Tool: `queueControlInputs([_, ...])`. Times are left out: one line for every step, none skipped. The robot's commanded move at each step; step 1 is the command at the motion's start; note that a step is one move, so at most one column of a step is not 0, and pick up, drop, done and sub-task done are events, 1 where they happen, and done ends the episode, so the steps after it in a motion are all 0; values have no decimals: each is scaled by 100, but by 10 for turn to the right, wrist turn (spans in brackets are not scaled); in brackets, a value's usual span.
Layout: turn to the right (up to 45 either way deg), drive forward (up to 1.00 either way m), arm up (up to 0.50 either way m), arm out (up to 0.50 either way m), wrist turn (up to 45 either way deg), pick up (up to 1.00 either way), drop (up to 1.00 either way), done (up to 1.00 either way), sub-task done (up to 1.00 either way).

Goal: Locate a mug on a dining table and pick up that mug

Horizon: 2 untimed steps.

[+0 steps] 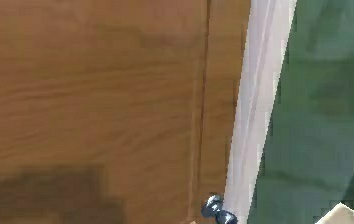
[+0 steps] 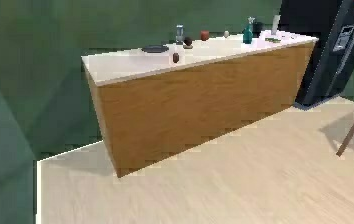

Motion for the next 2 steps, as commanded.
queueControlInputs([450, 0, 0, 0, 0, 0, 0, 0, 0])
queueControlInputs([450, 0, 0, 0, 0, 0, 0, 0, 0])
